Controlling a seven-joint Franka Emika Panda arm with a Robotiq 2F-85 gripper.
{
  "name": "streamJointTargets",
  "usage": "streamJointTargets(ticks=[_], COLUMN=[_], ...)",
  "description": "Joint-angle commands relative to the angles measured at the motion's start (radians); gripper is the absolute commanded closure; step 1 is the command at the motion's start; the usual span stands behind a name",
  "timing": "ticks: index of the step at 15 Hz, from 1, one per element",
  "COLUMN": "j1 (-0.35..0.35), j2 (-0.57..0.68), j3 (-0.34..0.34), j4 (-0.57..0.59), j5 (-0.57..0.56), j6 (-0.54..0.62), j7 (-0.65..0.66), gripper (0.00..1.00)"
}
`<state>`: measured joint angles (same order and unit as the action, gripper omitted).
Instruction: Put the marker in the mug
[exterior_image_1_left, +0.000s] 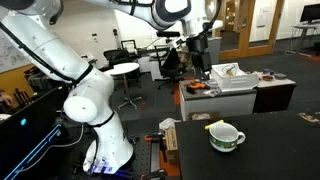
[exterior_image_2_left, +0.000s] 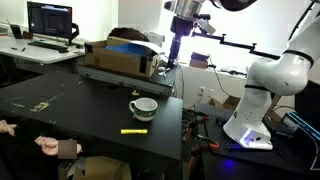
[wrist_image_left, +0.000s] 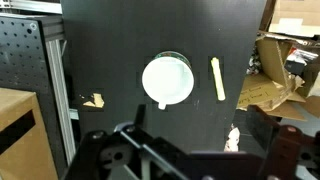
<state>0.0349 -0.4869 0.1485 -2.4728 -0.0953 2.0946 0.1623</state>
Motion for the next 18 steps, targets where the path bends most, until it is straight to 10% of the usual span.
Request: streamJointTargets(ticks=[1, 8, 18], j1=[0.008, 0.006, 0.058], j2=[0.001, -0.001, 0.168], j3=[-0.007, 0.004, 0.032], j4=[0.002, -0.011, -0.046], j5=[-0.004, -0.013, -0.059], j6=[-0.003, 0.013, 0.336], j7=[0.003, 0.02, -0.051], gripper=[0.0, 0.0, 0.0])
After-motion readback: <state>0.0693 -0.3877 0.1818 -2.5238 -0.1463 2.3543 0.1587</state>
